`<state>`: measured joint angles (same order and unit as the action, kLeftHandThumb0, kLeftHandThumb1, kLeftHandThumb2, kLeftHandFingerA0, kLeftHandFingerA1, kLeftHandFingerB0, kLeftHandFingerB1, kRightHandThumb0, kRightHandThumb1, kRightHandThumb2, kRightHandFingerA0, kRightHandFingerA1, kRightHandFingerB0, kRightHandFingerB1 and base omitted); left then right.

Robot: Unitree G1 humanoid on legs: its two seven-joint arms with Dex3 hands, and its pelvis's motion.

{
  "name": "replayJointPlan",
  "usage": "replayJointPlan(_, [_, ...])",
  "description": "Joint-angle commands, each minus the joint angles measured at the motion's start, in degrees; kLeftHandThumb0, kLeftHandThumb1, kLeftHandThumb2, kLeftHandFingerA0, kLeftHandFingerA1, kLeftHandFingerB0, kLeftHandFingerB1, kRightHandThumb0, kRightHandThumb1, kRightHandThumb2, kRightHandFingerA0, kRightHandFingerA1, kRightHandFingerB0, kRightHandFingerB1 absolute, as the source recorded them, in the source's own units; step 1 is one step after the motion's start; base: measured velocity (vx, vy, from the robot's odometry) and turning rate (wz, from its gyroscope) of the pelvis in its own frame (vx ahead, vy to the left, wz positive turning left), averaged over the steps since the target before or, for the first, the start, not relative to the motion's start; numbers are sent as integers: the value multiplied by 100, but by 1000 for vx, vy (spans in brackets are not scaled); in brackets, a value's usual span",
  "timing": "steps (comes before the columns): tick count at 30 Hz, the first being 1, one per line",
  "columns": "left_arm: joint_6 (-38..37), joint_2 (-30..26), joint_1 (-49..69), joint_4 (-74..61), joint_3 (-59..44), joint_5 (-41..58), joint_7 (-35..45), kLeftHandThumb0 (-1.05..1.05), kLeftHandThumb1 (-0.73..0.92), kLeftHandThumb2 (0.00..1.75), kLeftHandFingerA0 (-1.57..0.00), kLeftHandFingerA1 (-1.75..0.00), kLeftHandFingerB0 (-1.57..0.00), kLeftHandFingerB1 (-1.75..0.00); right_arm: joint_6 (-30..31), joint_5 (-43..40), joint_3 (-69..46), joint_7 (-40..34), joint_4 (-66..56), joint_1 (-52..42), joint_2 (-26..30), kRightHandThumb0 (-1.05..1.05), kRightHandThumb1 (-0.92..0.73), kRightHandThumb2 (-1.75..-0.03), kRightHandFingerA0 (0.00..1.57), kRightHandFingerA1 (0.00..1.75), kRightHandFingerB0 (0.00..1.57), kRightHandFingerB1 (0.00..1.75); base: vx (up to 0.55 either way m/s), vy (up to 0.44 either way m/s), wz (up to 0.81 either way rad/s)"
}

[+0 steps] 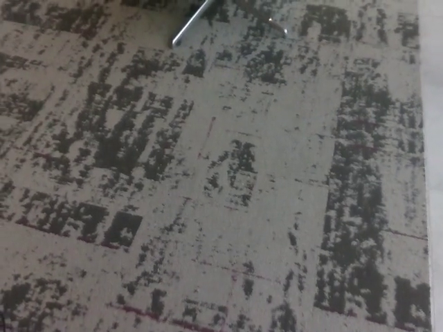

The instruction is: The robot walks towards a chair and uses its right hand to push it from the side in an anticlockwise direction to rotate it

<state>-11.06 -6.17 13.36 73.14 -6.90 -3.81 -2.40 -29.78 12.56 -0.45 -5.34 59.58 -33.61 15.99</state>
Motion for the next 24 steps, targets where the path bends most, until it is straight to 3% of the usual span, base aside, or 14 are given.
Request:
replayJointPlan(1, [-201,24,-63,0,-145,157,29,-65,5,110,-20,-90,-10,-83,-33,-117,-38,110,-117,-20,155,-79,-51,-90,22,60,3,33,408,-289,46])
replayJointPlan(10, [-236,2,-104,32,-33,-4,-26,-63,8,110,-21,-89,-9,-80,-103,-67,24,-77,133,130,157,-72,-49,-87,22,59,3,42,322,-55,-5])
replayJointPlan(11, [-141,56,-137,20,-196,185,7,-57,5,108,-33,-93,-16,-83,-132,-60,30,-91,124,121,168,-73,-49,-86,22,59,4,45,379,135,-31])
replayJointPlan(12, [-161,66,-131,13,-213,197,-19,-105,18,141,-25,-154,-13,-139,-144,-65,31,-82,123,123,169,-73,-49,-86,21,59,4,45,451,164,-29])
replayJointPlan(15, [-187,64,-124,13,-214,150,-33,-105,18,141,-25,-154,-13,-139,-149,-73,36,-79,133,129,170,-73,-49,-86,21,59,4,45,564,174,3])
replayJointPlan(16, [-126,51,-146,16,-225,161,30,-60,8,111,-20,-88,-11,-81,-151,-61,51,-86,172,151,164,-74,-49,-86,23,60,4,45,469,328,-65])
replayJointPlan(21, [-137,50,-153,64,-115,35,-124,-55,2,104,-28,-89,-17,-81,-119,-84,57,-36,264,223,178,-71,-47,-87,20,59,4,47,407,232,1])
replayJointPlan(22, [-158,53,-143,63,-106,28,-143,-105,20,133,-9,-147,-14,-146,-111,-70,67,-51,273,231,182,-71,-48,-87,21,59,5,48,315,98,12])
replayJointPlan(23, [-184,58,-130,63,-96,18,-167,-105,20,133,-9,-147,-14,-146,-102,-51,80,-70,286,241,188,-71,-48,-87,21,59,5,48,256,59,12])
replayJointPlan(24, [-339,51,-75,58,-113,44,-71,-105,18,125,-16,-111,-30,-116,-59,-36,93,-88,318,276,182,-70,-47,-87,22,59,8,48,356,29,13])
